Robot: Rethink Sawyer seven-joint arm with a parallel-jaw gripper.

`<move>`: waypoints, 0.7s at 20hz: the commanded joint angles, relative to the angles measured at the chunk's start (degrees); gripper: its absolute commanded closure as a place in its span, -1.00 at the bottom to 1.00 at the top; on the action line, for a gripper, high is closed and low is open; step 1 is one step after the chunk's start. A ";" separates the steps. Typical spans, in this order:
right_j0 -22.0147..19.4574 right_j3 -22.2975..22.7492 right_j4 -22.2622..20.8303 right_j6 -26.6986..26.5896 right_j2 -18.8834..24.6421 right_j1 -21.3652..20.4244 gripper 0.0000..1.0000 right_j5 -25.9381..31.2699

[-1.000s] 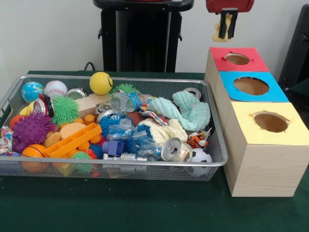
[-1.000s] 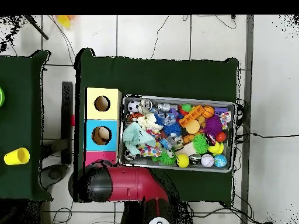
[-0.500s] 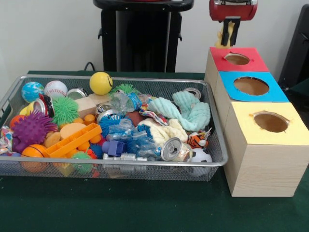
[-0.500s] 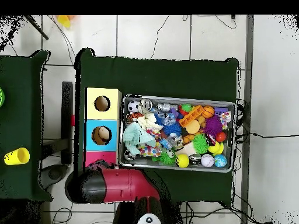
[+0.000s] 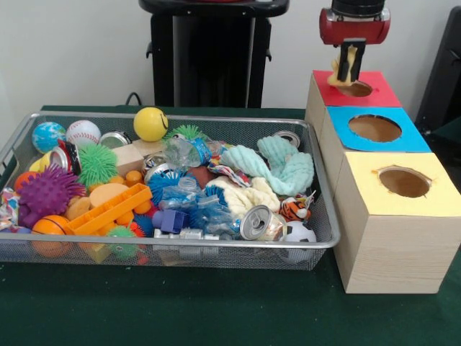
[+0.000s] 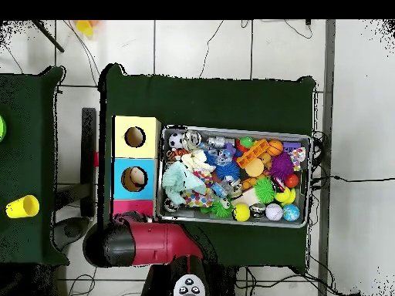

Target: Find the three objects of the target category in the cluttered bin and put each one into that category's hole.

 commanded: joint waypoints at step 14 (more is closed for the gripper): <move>5.07 2.36 7.94 15.14 -1.57 1.67 -1.00 -2.92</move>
